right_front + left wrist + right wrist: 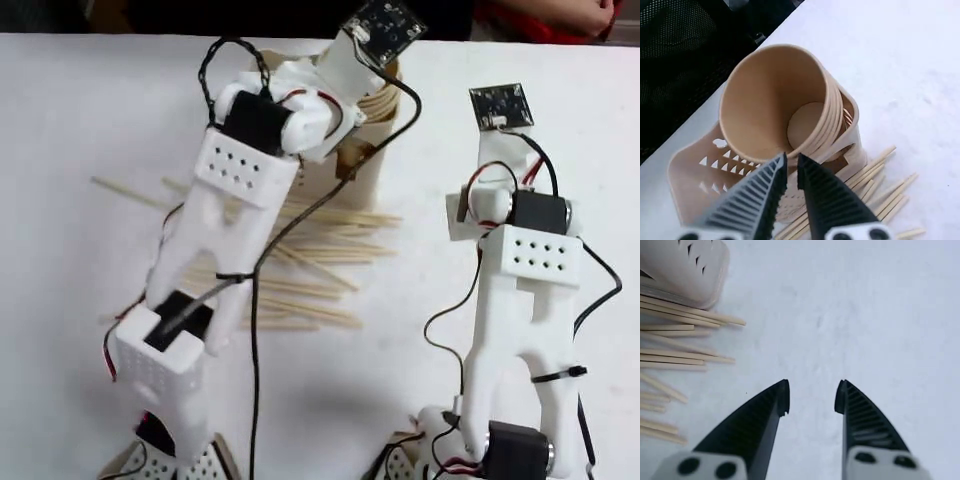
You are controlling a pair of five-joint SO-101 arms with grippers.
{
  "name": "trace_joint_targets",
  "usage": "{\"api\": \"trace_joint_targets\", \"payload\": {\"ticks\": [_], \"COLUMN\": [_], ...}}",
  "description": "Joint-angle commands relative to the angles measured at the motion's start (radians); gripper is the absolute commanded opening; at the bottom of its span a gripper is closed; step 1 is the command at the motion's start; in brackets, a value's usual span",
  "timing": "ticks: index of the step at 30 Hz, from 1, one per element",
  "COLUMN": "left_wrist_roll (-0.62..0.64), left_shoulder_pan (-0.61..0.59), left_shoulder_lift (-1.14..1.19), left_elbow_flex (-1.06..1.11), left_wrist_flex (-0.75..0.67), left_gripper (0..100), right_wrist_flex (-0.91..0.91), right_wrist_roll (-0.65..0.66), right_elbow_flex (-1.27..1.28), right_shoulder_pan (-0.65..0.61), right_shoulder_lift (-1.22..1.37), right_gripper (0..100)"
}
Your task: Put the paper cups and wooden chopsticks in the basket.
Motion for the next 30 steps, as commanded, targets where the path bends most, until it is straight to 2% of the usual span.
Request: {"api": "trace_joint_targets", "payload": {"ticks": [1,8,16,22,30], "left_wrist_roll": [0.012,0.012,0.012,0.012,0.054], "left_shoulder_pan": [0.008,0.016,0.015,0.016,0.010], "left_shoulder_lift": [-0.056,-0.165,-0.044,0.030,-0.079], "left_elbow_flex": [-0.014,-0.006,-0.005,-0.014,-0.135], "left_wrist_flex": [0.025,0.012,-0.028,0.018,0.075], "left_gripper": [6,6,6,6,6], "right_wrist_flex": [-0.016,-0.016,-0.016,-0.016,-0.016], "right_wrist_roll": [-0.002,-0.002,-0.002,-0.002,-0.002], "right_elbow_flex": [-0.008,-0.008,-0.008,-0.008,-0.008], "right_shoulder_pan": [0.005,0.005,0.007,0.007,0.007], "right_shoulder_lift": [-0.028,-0.028,-0.028,-0.028,-0.030], "right_gripper": [16.3,16.3,16.3,16.3,16.3]}}
